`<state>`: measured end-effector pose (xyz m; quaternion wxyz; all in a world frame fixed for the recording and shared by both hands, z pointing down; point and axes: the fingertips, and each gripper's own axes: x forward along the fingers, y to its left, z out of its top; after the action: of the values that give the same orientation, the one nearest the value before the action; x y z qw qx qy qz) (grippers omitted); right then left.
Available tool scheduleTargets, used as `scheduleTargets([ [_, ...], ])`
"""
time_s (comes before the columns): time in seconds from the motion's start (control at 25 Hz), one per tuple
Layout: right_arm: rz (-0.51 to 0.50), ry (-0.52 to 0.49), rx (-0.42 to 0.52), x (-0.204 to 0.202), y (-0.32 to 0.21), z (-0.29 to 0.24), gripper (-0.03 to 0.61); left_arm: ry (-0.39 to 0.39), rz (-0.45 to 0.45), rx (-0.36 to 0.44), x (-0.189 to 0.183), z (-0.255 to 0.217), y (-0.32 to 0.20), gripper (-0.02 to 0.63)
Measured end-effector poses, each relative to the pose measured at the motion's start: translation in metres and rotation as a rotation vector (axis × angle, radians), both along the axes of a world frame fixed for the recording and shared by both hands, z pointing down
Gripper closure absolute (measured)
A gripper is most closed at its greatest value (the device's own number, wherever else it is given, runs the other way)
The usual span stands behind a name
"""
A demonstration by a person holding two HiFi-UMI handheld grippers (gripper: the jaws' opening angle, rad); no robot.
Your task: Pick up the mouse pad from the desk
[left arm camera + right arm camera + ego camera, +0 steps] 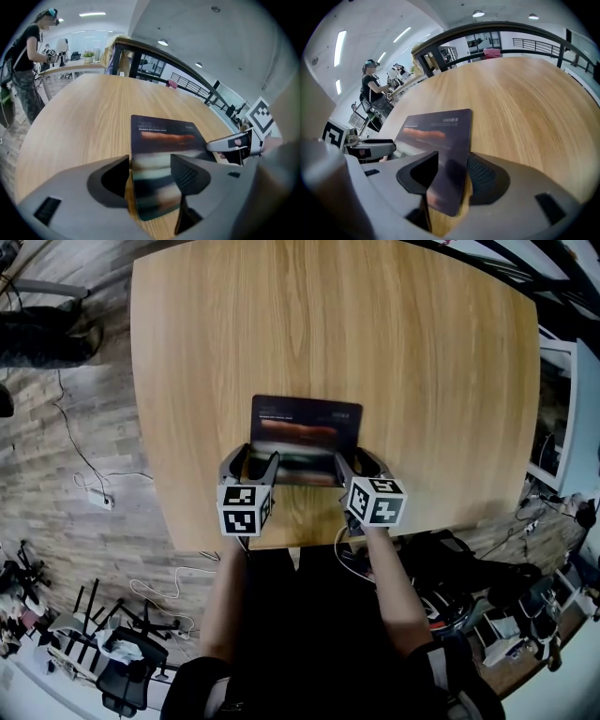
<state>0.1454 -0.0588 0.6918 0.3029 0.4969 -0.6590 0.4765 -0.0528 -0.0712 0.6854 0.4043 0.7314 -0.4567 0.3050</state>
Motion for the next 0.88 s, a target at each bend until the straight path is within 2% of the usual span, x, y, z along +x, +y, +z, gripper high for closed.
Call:
scheduleTargets([
  [0.24, -0.007, 0.022, 0.005, -0.004, 0.0, 0.001, 0.376, -0.014, -0.008, 0.009, 0.007, 0.001, 0.002, 0.321],
  [0.68, -0.02, 0.053, 0.02, -0.006, 0.002, 0.0, 0.376, -0.016, 0.013, 0.007, 0.01, 0.0, 0.005, 0.31],
  [0.88, -0.065, 0.034, 0.023, -0.03, 0.004, 0.0, 0.376, -0.019, 0.017, 0.005, 0.008, 0.0, 0.005, 0.308],
])
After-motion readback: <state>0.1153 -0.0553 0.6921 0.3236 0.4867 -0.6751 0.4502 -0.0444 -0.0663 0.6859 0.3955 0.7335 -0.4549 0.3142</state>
